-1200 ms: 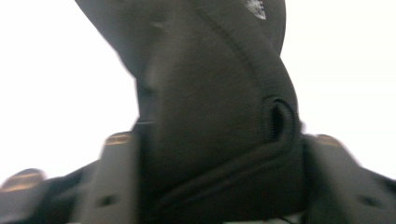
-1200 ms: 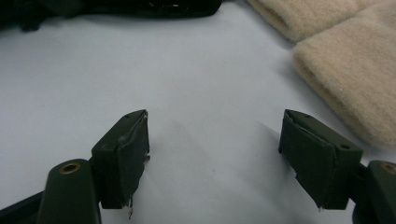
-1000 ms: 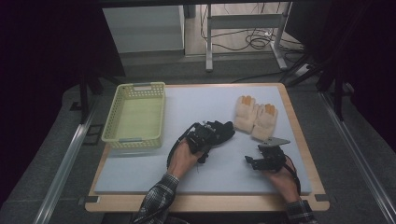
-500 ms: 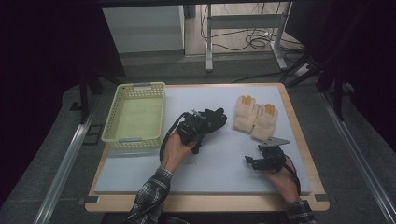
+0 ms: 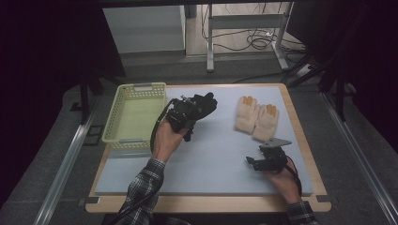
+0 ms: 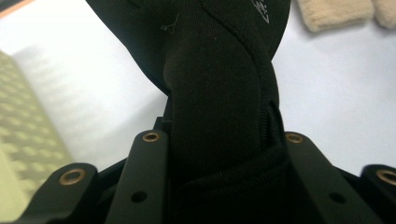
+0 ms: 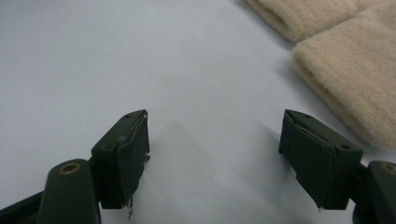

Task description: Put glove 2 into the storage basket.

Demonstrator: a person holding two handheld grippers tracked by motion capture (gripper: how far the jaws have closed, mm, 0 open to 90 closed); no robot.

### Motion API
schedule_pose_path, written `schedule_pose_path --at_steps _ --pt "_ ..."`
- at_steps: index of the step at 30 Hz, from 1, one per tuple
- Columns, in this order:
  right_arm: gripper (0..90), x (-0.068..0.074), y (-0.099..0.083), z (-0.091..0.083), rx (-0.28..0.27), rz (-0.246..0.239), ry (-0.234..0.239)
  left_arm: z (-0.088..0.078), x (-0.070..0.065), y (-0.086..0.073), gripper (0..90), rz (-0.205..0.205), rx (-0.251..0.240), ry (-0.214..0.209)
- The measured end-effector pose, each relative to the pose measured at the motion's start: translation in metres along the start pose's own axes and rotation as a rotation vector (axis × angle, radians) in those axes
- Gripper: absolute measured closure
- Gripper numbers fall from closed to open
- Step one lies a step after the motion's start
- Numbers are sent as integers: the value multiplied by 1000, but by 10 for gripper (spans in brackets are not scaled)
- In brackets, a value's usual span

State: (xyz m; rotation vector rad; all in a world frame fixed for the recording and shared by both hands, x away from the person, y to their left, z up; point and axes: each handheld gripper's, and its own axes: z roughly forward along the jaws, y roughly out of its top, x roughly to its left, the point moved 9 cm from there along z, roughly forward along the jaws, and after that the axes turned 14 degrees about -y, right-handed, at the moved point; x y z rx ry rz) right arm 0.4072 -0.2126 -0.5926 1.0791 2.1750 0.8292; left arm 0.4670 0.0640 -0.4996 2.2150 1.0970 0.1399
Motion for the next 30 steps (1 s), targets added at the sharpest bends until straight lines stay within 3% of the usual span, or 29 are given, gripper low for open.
schedule_pose_path --at_steps 17,23,30 --pt "236 0 0 0 -3 2 0 -54 56 -1 678 -101 -46 94" --pt "236 0 0 0 -3 2 -1 -73 80 -8 676 -147 -66 133" --pt "235 0 0 0 -3 1 -1 -98 120 -30 674 -219 -77 189"
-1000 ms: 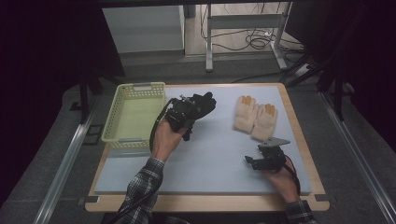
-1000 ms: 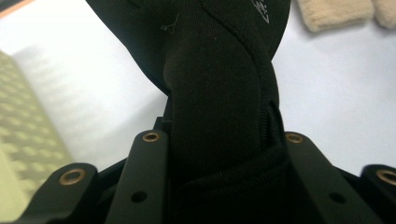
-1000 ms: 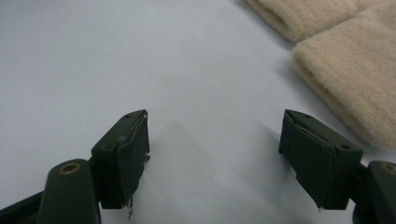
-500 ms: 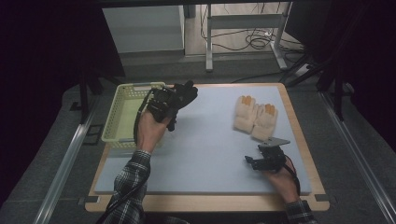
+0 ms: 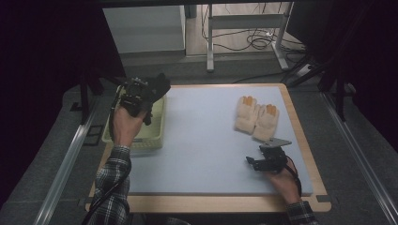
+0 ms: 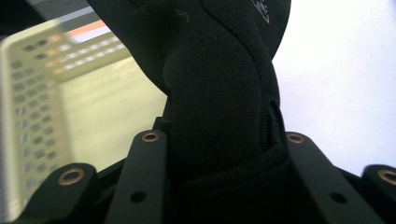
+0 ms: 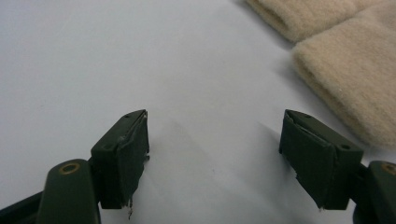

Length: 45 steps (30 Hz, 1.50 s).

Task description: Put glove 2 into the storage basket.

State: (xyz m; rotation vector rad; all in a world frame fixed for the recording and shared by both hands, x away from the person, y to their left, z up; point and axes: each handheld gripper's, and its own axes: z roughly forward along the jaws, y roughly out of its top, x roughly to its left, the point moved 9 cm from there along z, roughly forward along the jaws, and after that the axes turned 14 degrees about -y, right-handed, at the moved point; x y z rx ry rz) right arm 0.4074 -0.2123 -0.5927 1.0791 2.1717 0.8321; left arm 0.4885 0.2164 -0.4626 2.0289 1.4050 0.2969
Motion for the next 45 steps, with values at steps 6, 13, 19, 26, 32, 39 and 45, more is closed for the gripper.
schedule_pose_path --at_steps 6,13,19,26,32,39,45 --pt "235 0 0 0 0 0 0 -3 39 -13 671 -66 6 42" --pt "235 0 0 0 0 1 0 11 71 -29 668 -122 18 66" --pt "235 0 0 0 0 1 0 34 87 -42 662 -155 49 88" --pt "235 0 0 0 -1 1 0 56 105 -54 653 -186 118 131" --pt "235 0 0 0 0 1 0 68 112 -60 631 -207 167 137" --pt "235 0 0 0 -1 1 0 78 113 -67 325 -214 219 133" --pt "235 0 0 0 -1 0 0 68 111 -63 129 -200 185 131"
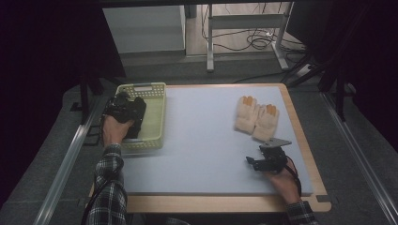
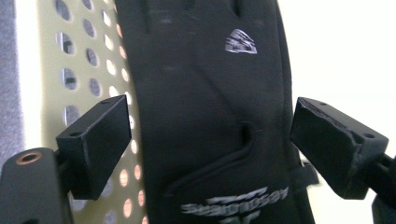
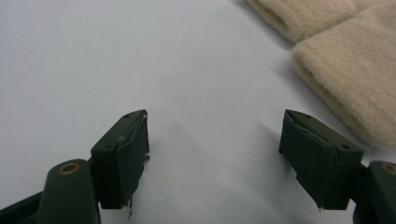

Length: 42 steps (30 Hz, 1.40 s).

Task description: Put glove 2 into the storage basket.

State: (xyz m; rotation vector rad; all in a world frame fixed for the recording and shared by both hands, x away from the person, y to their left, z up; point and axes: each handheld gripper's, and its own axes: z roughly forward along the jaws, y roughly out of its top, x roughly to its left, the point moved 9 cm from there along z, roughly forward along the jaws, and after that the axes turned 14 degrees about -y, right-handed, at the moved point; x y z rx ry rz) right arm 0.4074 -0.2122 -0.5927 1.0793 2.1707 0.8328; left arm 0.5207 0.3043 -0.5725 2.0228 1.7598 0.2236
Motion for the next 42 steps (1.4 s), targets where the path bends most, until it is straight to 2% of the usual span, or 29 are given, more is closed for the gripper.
schedule_pose_path --at_steps 9,17,22,28,34,42 --pt "235 0 0 0 0 0 0 -22 -7 5 66 -8 -129 -147" --pt "234 0 0 0 1 0 -1 -34 -18 2 28 21 -204 -255" --pt "234 0 0 0 1 0 -1 -44 -27 0 13 78 -231 -281" --pt "233 0 0 0 1 0 -2 -56 -45 -3 1 155 -255 -300" --pt "232 0 0 0 4 -3 -3 -66 -71 -8 0 250 -279 -318" --pt "232 0 0 0 5 -1 -2 -73 -109 -15 0 349 -305 -362"
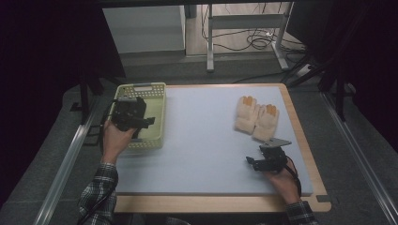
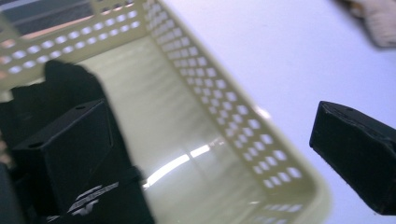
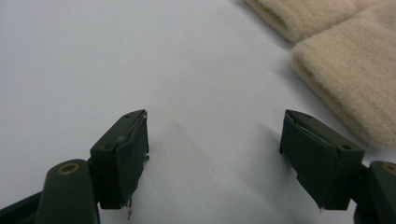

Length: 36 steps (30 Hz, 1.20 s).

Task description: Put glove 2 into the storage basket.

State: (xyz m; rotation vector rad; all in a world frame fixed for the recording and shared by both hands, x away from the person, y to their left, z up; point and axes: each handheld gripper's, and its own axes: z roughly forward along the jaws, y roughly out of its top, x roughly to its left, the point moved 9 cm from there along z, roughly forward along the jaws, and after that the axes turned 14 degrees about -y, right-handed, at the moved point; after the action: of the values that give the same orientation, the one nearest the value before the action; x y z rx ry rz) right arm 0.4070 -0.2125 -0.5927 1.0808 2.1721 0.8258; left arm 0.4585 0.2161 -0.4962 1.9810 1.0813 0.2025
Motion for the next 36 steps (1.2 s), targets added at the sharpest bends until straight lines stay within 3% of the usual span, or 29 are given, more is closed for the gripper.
schedule_pose_path --at_steps 15,20,29,36 --pt "231 0 0 0 0 0 -1 27 -73 -1 0 138 -9 -119" --pt "231 0 0 0 0 0 -1 34 -91 -4 0 148 -29 -169" --pt "230 0 0 0 0 1 -1 54 -131 -27 0 219 -10 -215" --pt "230 0 0 0 1 2 1 71 -151 -49 0 264 13 -229"
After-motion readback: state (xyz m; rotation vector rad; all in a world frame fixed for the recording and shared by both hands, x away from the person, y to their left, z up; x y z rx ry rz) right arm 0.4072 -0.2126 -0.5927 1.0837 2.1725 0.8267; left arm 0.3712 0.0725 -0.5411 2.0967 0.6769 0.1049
